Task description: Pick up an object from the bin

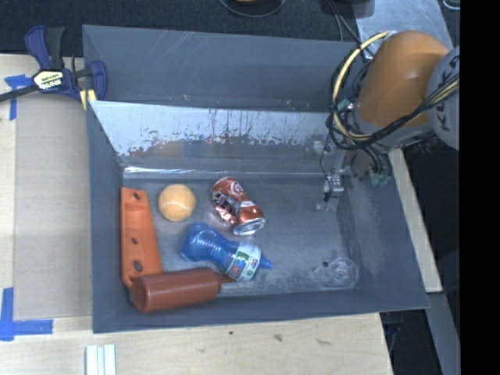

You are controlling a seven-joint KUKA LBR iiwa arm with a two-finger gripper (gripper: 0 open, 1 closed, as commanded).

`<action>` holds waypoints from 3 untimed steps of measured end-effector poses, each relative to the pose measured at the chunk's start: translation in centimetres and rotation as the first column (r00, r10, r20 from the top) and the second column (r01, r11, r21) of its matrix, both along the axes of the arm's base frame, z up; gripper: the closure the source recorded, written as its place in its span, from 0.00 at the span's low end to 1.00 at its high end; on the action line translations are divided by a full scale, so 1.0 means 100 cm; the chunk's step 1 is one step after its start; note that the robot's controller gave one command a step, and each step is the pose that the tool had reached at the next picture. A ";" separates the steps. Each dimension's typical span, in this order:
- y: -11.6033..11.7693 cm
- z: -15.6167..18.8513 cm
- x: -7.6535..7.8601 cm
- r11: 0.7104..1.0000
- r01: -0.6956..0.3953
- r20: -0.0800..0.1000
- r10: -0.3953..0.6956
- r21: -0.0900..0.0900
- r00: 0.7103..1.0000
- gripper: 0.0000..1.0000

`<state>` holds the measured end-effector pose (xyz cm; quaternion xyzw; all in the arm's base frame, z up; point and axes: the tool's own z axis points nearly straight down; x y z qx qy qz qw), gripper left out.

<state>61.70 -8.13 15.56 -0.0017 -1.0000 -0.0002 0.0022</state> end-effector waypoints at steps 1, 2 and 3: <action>0.000 0.005 0.002 1.000 -0.002 0.009 0.002 -0.001 1.000 0.00; 0.124 -0.084 -0.010 0.999 -0.040 0.003 0.040 0.001 0.999 0.00; 0.122 -0.008 -0.016 1.000 0.020 0.015 -0.020 0.000 1.000 0.00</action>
Offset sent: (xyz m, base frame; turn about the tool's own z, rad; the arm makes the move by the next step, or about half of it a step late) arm -0.0108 0.1255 -0.0856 -0.0402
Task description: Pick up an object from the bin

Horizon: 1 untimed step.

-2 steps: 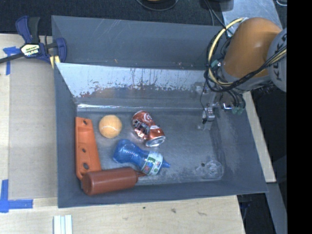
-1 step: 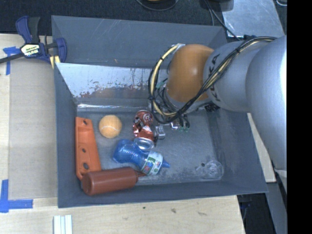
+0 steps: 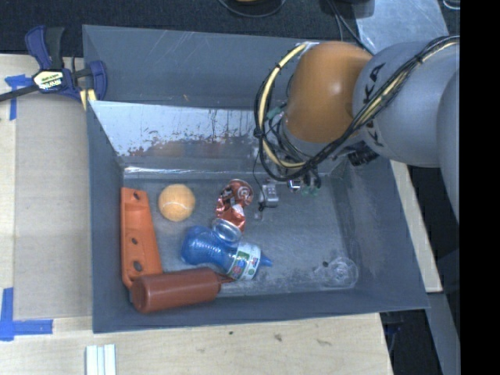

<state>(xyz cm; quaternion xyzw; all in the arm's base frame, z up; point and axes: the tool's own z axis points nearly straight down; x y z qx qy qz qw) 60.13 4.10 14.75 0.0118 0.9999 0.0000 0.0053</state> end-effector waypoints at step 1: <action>0.034 -0.048 -0.007 0.992 0.125 -0.012 -0.125 0.002 0.992 0.00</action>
Offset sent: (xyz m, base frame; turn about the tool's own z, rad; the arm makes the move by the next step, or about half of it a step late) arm -0.0200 0.0349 -0.0775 0.2956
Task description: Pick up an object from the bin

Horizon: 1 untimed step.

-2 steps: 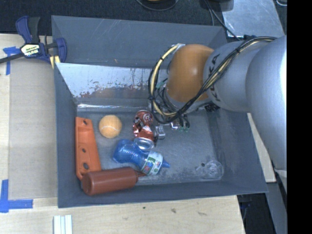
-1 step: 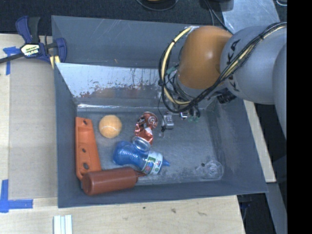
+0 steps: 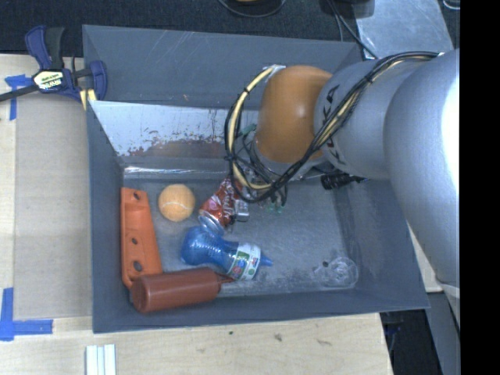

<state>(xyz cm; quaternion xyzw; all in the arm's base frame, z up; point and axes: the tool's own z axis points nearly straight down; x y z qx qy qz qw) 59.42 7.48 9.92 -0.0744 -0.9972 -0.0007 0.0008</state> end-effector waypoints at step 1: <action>0.000 -0.029 -0.012 0.986 0.169 0.015 -0.169 0.001 0.985 0.00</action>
Offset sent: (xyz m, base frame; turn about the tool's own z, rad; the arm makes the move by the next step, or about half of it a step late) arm 0.0215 0.0132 -0.0292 -0.0370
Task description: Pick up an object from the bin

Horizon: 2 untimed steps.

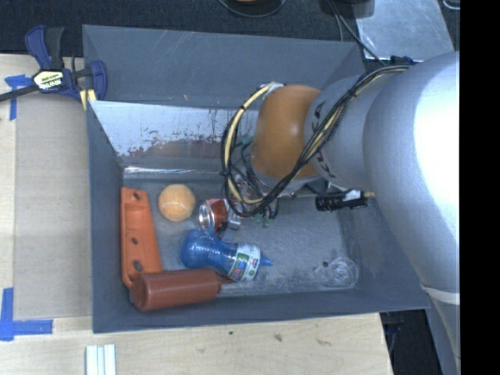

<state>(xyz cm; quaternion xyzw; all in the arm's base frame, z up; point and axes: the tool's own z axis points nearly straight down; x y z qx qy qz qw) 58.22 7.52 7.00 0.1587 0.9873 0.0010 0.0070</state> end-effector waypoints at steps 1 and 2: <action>0.013 0.001 0.035 0.979 -0.206 -0.009 0.206 0.001 0.979 1.00; 0.013 0.001 0.035 0.979 -0.206 -0.009 0.206 0.001 0.979 1.00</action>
Offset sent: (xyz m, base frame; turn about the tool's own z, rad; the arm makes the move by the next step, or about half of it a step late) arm 0.0000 0.0000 0.0000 0.0000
